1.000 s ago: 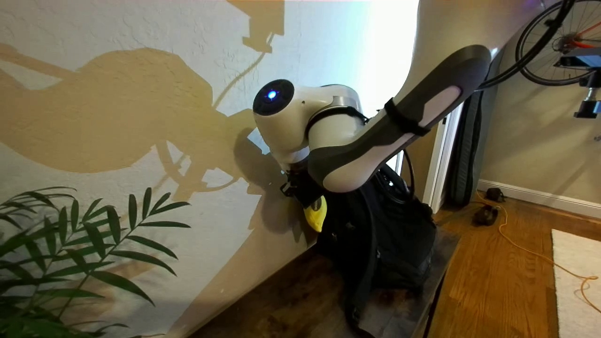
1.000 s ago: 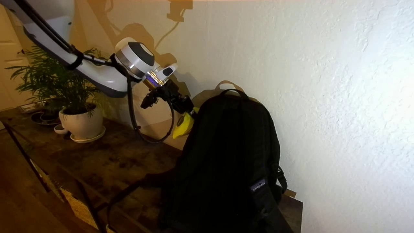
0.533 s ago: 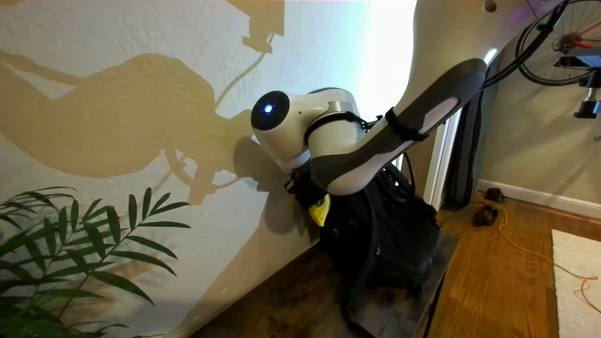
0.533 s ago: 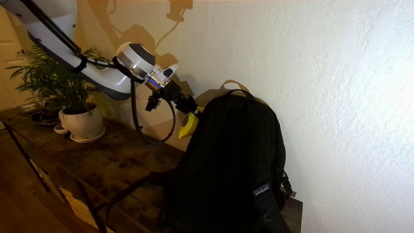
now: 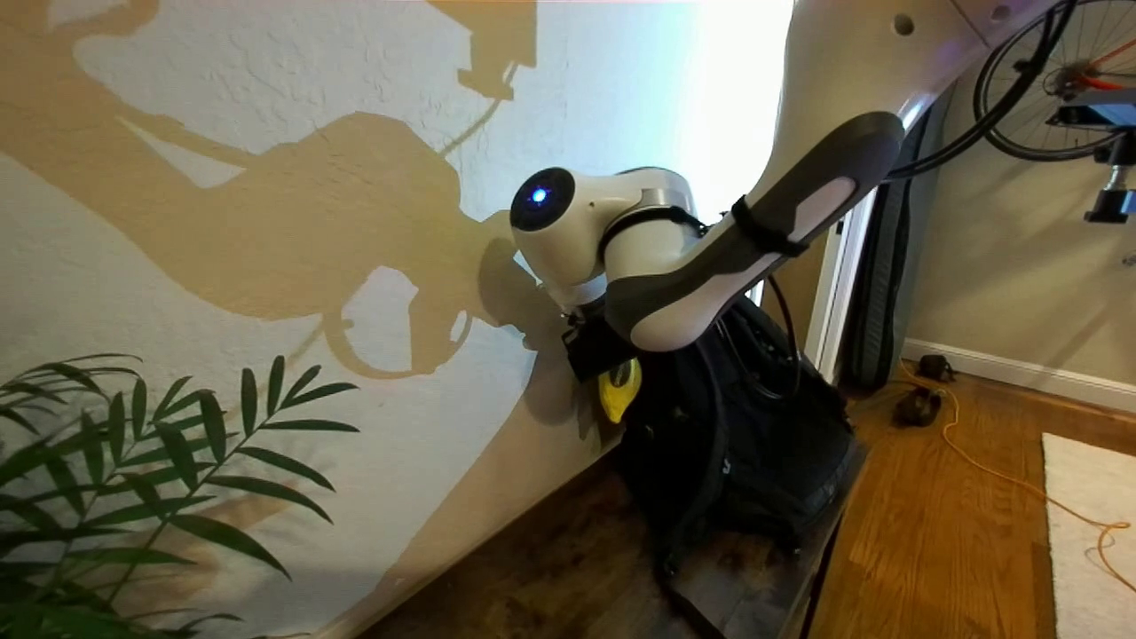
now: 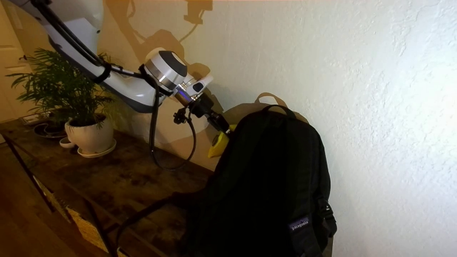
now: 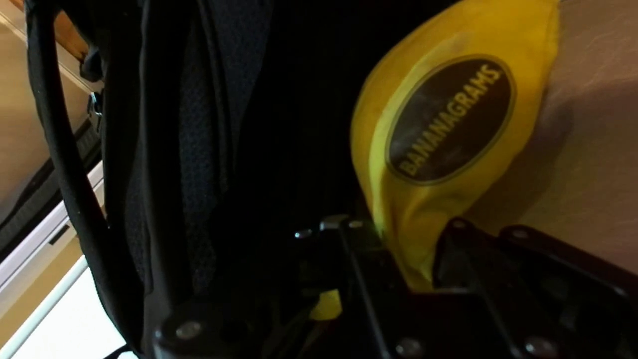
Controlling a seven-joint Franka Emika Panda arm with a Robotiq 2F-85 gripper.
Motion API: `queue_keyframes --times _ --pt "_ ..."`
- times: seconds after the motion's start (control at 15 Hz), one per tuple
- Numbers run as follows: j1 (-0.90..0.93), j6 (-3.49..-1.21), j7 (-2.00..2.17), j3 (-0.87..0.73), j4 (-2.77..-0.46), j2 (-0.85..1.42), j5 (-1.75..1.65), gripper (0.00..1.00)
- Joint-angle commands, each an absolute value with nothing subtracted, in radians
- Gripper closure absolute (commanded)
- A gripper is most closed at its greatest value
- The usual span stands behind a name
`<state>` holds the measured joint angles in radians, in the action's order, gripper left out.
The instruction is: Put the yellow object into the bag.
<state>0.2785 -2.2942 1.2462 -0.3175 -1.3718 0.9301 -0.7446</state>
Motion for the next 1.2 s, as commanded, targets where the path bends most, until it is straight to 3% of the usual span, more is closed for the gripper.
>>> queue_keyframes --times 0.0,1.13 --pt "0.25 -2.294 1.32 -0.307 -1.401 0.903 -0.741 0.93" --pt "0.235 -2.375 1.634 -0.308 -1.501 0.879 -0.592 0.93"
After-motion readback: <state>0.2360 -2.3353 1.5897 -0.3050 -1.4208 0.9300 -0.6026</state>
